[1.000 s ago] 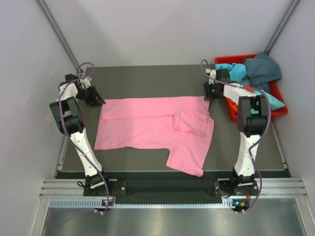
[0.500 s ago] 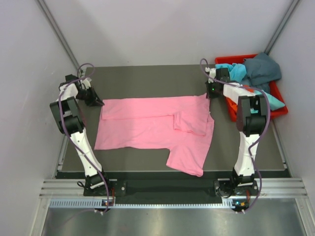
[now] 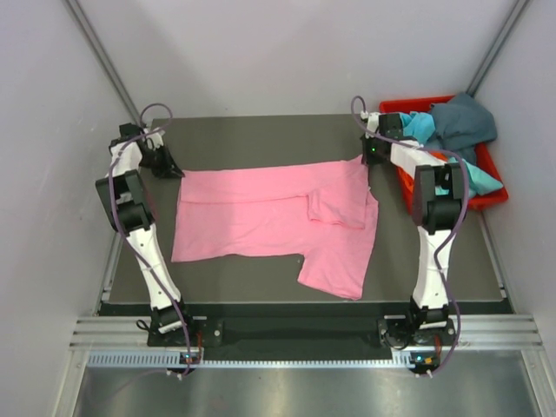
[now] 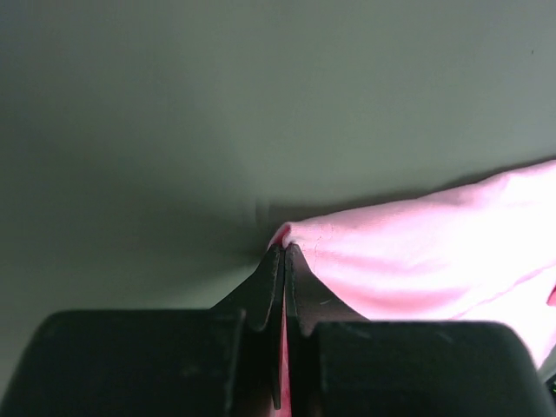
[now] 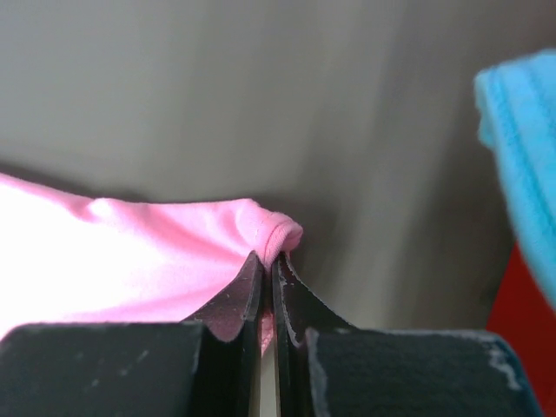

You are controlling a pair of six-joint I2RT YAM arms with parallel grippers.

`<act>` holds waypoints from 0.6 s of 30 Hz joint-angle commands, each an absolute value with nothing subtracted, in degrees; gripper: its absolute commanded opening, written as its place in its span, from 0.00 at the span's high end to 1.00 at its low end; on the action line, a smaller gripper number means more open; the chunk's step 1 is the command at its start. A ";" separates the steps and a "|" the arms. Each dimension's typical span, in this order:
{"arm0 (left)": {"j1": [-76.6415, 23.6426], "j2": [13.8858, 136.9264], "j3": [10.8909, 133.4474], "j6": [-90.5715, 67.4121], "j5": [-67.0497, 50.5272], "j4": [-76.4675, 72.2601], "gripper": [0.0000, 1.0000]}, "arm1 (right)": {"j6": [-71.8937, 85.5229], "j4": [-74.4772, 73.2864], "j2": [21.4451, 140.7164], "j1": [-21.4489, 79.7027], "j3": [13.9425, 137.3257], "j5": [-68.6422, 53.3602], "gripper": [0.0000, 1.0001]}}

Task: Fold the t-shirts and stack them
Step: Fold the tshirt

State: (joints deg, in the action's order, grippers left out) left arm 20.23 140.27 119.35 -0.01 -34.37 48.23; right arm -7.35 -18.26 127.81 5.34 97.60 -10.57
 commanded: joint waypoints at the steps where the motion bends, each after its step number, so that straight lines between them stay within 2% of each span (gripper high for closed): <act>1: 19.60 142.64 123.47 1.49 -31.03 44.21 1.00 | -7.38 -14.33 129.64 4.92 101.42 -9.23 1.00; 9: 18.90 141.34 124.63 2.72 -29.89 46.75 1.00 | -6.51 -14.33 130.34 5.27 103.45 -9.49 1.00; 11: 18.98 138.36 121.65 3.34 -30.32 47.55 0.91 | -6.42 -14.50 129.90 5.71 102.57 -9.84 1.00; 12: 19.25 137.38 120.51 3.34 -30.50 47.64 0.79 | -6.24 -14.41 129.64 5.80 102.22 -9.84 1.00; 16: 20.21 134.30 118.04 2.90 -30.42 47.55 0.60 | -6.33 -14.59 129.55 6.33 101.69 -10.20 1.00; 18: 20.39 133.60 118.47 3.16 -29.54 47.46 0.56 | -6.33 -14.59 129.73 6.68 101.86 -10.37 1.00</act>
